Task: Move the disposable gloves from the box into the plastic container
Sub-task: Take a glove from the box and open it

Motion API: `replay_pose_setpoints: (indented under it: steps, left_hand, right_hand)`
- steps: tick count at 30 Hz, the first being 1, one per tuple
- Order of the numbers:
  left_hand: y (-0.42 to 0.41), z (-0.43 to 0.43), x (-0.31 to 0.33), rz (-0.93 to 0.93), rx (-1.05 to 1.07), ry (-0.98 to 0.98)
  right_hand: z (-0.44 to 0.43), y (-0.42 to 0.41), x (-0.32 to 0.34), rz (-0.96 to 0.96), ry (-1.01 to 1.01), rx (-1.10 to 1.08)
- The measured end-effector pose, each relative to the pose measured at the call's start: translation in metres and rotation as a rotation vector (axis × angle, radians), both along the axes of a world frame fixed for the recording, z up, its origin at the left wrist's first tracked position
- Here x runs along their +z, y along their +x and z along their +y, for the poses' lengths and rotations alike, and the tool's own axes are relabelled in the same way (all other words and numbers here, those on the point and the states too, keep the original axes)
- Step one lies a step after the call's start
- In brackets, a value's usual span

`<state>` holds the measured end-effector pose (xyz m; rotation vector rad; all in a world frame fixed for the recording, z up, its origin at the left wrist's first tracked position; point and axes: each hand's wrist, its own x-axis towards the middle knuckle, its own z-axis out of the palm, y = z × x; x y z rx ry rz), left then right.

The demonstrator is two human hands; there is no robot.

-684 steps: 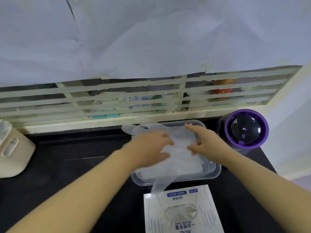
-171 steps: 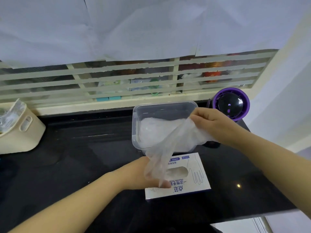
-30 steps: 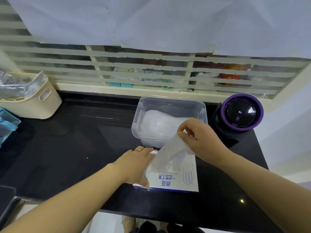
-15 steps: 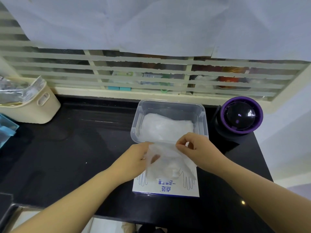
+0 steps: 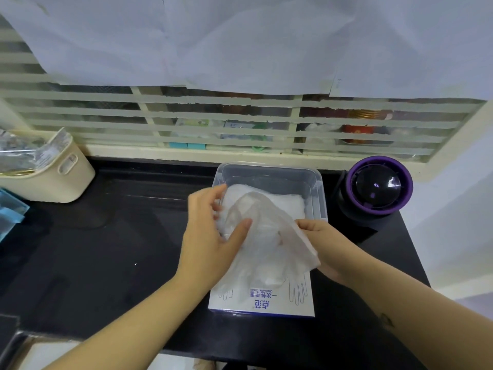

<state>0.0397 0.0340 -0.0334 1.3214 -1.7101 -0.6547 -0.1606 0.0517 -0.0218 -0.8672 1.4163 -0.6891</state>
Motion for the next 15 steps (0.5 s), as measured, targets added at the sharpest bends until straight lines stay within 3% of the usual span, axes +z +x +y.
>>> replay_pose_setpoints:
  steps: [4, 6, 8, 11, 13, 15]
  left_hand:
    - [0.005, 0.004, -0.003, -0.307, -0.045, -0.517]
    - [0.000, 0.005, -0.002, -0.412, -0.153, -0.679]
    - [-0.006, 0.004, 0.000, -0.467, -0.264, -0.599]
    - [-0.013, 0.003, 0.004, -0.460, -0.354, -0.265]
    - [-0.016, 0.004, 0.007, -0.354, -0.386, -0.013]
    - [-0.016, 0.004, 0.007, -0.213, -0.392, 0.116]
  right_hand:
    - [0.004, -0.001, -0.002, -0.250, 0.100, -0.064]
    - [0.005, 0.001, -0.004, -0.307, 0.115, -0.047]
    - [0.006, 0.003, -0.005, -0.372, 0.119, 0.002]
    - [0.007, 0.005, -0.004, -0.452, 0.101, 0.113]
    - [0.009, 0.006, 0.000, -0.452, 0.094, 0.148]
    - [0.010, 0.005, 0.001, -0.435, 0.080, 0.148]
